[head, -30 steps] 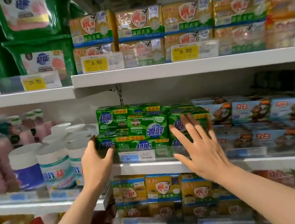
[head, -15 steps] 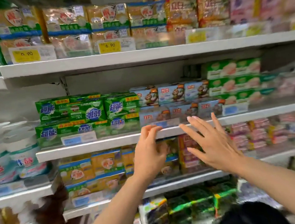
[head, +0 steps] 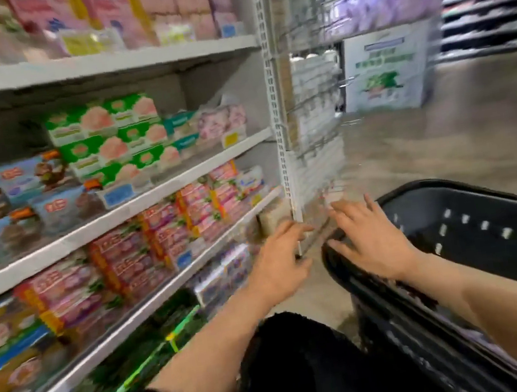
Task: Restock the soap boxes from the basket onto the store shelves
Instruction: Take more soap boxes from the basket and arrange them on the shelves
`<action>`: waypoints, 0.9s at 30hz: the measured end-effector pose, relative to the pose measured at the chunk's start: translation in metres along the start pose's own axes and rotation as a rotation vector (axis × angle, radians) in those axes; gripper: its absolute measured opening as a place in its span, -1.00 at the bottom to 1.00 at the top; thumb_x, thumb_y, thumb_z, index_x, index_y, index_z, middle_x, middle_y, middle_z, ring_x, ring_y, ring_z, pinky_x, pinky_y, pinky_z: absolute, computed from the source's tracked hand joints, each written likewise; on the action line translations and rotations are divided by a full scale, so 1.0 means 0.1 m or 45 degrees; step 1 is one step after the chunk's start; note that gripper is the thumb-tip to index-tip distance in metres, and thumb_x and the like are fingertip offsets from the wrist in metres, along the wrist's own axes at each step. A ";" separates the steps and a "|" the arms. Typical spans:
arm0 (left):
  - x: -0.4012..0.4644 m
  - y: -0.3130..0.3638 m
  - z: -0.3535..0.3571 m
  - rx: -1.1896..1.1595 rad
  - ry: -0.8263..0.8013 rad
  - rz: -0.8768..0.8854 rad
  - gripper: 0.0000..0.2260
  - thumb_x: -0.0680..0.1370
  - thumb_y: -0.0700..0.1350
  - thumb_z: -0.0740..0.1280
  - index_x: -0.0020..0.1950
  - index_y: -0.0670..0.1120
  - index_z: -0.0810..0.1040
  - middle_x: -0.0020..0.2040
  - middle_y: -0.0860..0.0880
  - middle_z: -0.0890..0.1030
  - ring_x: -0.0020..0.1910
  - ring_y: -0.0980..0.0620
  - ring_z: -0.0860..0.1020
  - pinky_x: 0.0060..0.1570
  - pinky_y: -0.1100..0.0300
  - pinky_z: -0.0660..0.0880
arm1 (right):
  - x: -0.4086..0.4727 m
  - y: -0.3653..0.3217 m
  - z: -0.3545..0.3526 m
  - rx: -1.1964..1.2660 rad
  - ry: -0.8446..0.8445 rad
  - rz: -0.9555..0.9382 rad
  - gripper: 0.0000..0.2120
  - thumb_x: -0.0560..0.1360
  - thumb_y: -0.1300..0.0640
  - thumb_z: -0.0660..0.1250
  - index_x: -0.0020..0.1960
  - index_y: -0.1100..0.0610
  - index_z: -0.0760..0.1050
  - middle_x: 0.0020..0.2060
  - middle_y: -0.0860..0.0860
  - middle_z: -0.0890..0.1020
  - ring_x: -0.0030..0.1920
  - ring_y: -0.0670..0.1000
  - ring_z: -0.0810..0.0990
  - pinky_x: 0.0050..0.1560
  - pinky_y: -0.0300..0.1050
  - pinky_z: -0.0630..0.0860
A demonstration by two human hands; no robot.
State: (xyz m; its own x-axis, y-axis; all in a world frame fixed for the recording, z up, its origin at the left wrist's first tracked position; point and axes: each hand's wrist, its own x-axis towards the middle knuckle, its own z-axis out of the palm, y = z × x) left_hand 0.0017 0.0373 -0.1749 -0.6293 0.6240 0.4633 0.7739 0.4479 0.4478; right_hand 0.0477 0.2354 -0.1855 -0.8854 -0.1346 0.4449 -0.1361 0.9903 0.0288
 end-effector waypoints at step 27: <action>1.19 0.51 3.33 0.528 -1.765 0.445 -0.33 0.38 -0.05 0.55 0.42 -0.09 0.37 0.35 -0.10 0.45 0.28 -0.09 0.44 0.20 0.12 0.40 | -2.46 1.94 1.41 0.672 -1.414 1.136 -0.53 0.30 -0.09 0.55 0.01 0.25 0.61 -0.12 0.06 0.62 -0.09 0.07 0.57 -0.12 -0.15 0.48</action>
State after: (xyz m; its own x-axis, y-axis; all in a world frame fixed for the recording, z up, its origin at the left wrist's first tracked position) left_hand -0.0098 0.3477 -0.3511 -0.0287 0.7268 -0.6863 0.9822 0.1478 0.1155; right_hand 0.1761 0.4561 -0.4156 -0.6045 0.2877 -0.7428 0.6835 0.6662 -0.2983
